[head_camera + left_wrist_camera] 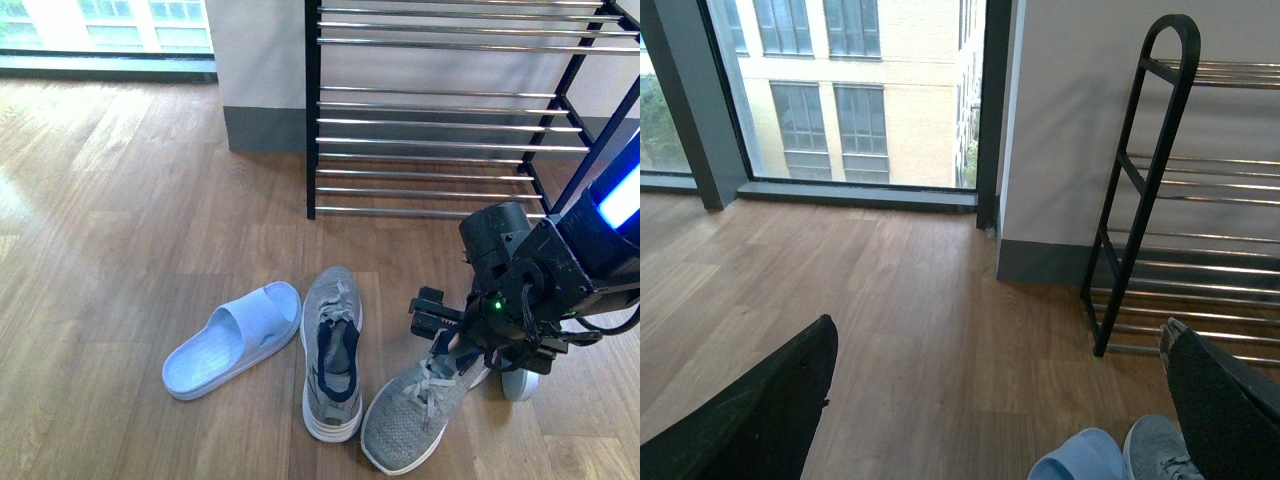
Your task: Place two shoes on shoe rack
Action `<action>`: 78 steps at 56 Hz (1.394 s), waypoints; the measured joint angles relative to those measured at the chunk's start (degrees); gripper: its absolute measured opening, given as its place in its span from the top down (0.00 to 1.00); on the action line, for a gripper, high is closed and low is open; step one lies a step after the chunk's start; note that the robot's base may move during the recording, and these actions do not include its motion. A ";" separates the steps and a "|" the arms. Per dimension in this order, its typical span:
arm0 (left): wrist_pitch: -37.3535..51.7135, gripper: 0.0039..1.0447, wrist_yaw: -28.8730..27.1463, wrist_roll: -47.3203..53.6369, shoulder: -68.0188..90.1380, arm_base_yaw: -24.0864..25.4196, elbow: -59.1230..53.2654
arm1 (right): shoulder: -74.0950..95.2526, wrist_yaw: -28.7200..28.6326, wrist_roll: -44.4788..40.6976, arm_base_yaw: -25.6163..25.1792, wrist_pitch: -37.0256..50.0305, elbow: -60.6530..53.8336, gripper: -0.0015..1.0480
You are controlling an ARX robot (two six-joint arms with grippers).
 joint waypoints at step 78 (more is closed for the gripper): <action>0.00 0.09 0.00 0.00 0.00 0.00 0.00 | 12.79 -0.35 -4.61 0.26 -8.15 21.18 0.19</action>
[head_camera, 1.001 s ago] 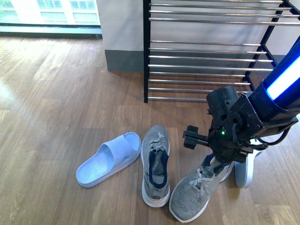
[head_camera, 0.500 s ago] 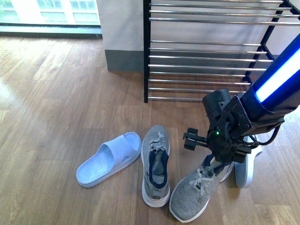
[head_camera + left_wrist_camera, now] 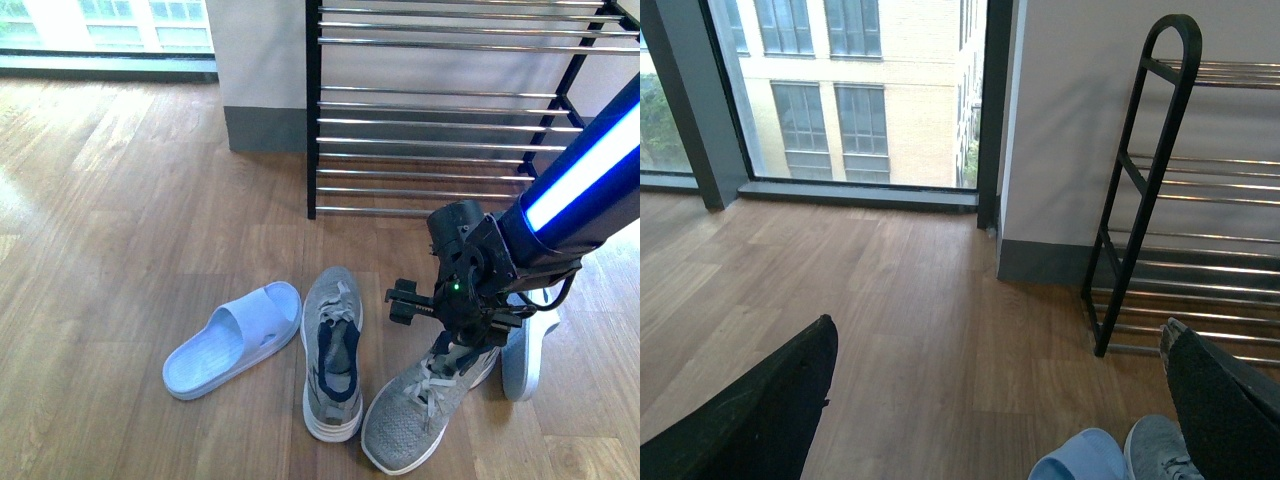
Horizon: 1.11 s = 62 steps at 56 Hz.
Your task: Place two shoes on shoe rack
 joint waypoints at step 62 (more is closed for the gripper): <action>-0.02 0.09 0.00 0.00 0.00 0.00 0.00 | -23.65 -13.73 -101.72 5.75 33.09 -41.27 0.98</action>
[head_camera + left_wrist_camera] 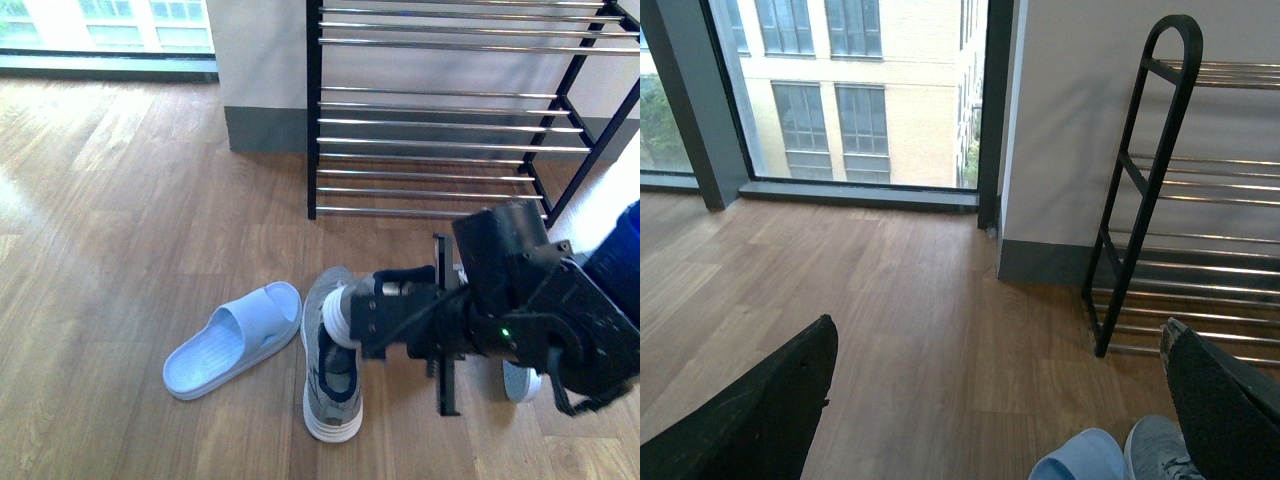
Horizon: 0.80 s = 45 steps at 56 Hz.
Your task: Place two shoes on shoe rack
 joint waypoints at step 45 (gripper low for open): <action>0.02 0.09 0.00 0.00 0.00 0.00 0.00 | 6.56 -11.96 -41.16 -16.68 8.35 -11.19 0.98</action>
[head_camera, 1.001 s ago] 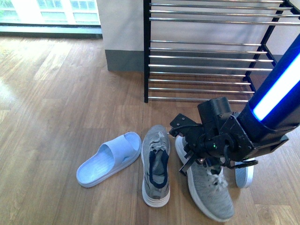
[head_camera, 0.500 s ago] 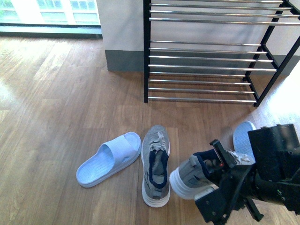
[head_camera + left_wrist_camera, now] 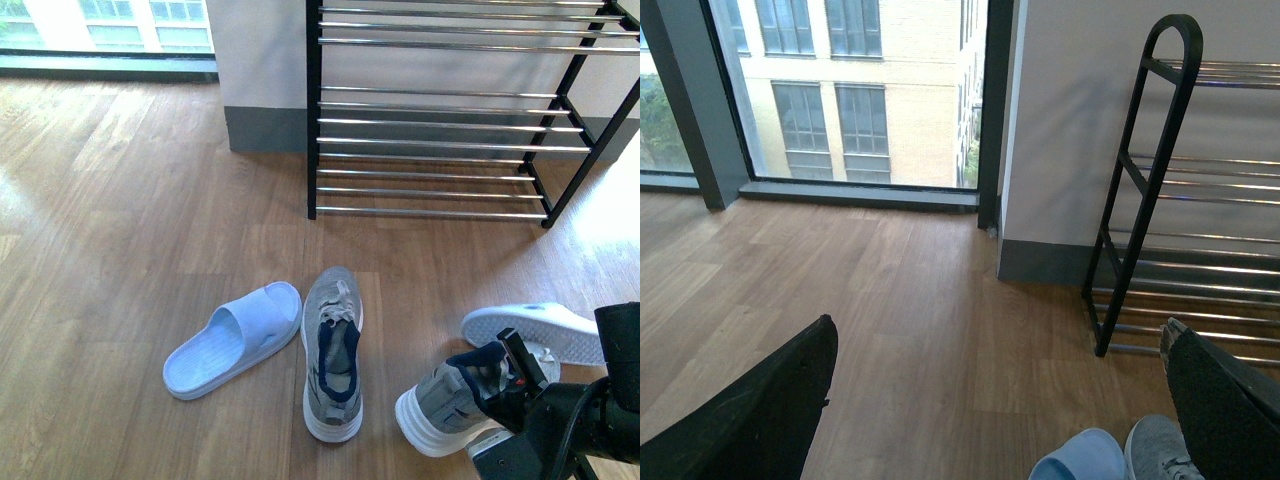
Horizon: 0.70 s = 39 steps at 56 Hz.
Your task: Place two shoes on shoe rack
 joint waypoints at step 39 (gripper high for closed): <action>0.00 0.09 0.00 0.00 0.00 0.00 0.00 | -19.56 19.56 85.11 9.44 -26.58 11.87 0.09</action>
